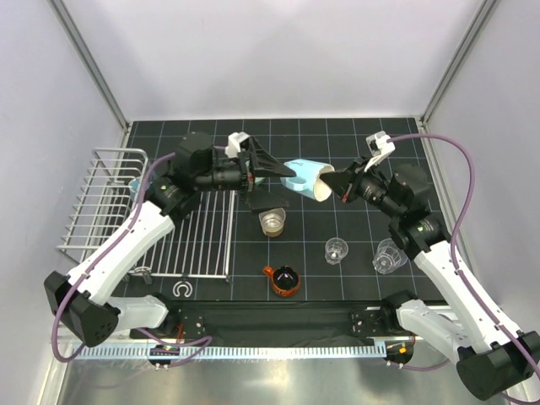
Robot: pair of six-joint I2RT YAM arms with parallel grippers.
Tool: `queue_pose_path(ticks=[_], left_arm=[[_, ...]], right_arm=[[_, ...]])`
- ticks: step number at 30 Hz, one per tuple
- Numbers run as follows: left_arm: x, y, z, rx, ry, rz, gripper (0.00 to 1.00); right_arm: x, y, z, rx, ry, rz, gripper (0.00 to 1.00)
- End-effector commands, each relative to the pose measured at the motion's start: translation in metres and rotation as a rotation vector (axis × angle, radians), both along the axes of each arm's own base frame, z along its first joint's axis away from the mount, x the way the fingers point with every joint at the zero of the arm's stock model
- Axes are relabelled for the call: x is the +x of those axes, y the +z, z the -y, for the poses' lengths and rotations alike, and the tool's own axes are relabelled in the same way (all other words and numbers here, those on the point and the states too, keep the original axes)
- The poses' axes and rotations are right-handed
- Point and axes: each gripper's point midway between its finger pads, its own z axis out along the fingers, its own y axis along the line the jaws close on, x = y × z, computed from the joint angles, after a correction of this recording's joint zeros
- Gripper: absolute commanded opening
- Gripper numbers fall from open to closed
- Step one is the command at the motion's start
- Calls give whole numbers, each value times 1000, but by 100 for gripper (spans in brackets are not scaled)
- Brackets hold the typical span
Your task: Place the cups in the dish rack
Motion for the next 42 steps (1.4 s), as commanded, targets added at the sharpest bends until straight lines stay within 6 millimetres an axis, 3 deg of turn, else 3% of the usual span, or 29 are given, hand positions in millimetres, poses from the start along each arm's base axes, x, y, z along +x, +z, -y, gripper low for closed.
queue_pose_path(ticks=[1,9,14,19,26,29,32,35,36,39,40,42], left_arm=[[-10,12,19,-91,-74,-31,87],[-6,21,30,-185,-62,-58,76],[-5,31,32,-231,-74,-64,63],[-5,41,34,-273,-87,-79,49],[-13,44,39,-287,-126,-95,40],[-15,42,39,-286,-128,-107,39],[-16,44,40,-294,-131,-108,30],[-17,48,40,-310,-141,-96,14],[-17,48,40,-312,-138,-96,0],[-16,47,38,-315,-119,-79,0],[-13,40,39,-290,-103,-94,0],[-12,29,38,-221,-86,-82,0]], right_arm=[[-21,92,-11,139,81,321,4],[-39,96,-16,136,150,376,4],[-47,90,-15,128,160,379,4],[-46,85,-18,124,174,368,4],[-41,74,-17,47,163,370,4],[-43,79,-18,42,179,385,4],[-44,77,-20,30,196,379,4],[-46,74,-20,24,204,382,4],[-47,72,-21,21,208,379,4],[-43,67,-20,9,193,351,4],[-41,67,-17,6,172,343,6],[-34,62,-8,-10,102,306,26]])
